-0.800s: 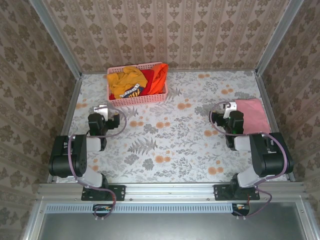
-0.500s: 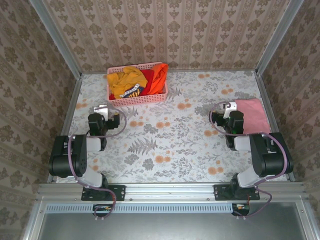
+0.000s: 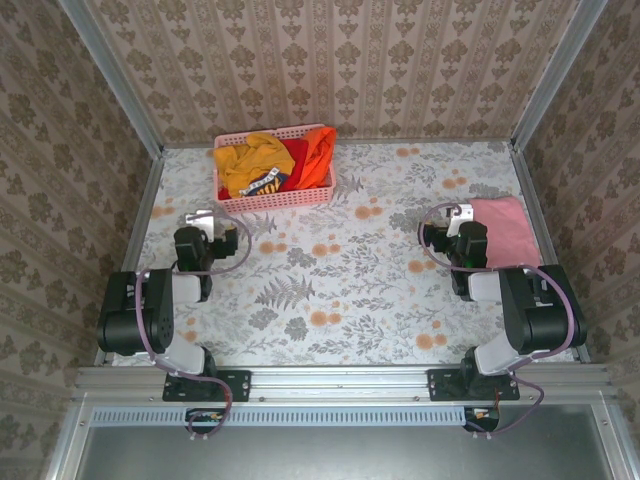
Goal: Fold and stack the t-shirts
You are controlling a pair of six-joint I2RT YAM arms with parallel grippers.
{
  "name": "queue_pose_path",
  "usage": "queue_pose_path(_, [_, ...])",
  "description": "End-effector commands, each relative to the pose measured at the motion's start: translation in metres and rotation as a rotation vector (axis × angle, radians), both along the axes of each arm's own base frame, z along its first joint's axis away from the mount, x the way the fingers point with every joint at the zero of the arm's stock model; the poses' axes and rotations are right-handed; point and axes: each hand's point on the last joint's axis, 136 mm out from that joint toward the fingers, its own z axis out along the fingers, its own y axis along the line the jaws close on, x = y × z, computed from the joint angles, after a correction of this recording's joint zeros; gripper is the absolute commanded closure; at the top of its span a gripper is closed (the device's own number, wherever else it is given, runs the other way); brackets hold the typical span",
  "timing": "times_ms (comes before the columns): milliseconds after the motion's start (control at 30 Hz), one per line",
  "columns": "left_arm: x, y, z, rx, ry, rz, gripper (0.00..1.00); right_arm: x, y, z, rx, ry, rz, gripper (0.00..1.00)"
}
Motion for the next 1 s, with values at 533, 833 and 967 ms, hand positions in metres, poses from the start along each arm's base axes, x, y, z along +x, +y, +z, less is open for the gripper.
queue_pose_path(533, [-0.028,-0.011,0.101,-0.066,-0.058,0.012,0.0,-0.021,0.025,0.131,0.016,-0.088,0.108,0.0])
queue_pose_path(833, [0.014,-0.009,0.104,-0.163,0.178,0.079,0.0,-0.015,0.113,0.19,0.006,-0.128,0.374,0.0])
queue_pose_path(967, [0.037,-0.003,0.089,-0.182,0.304,0.11,0.0,-0.014,0.155,0.197,0.004,-0.13,0.474,0.0])
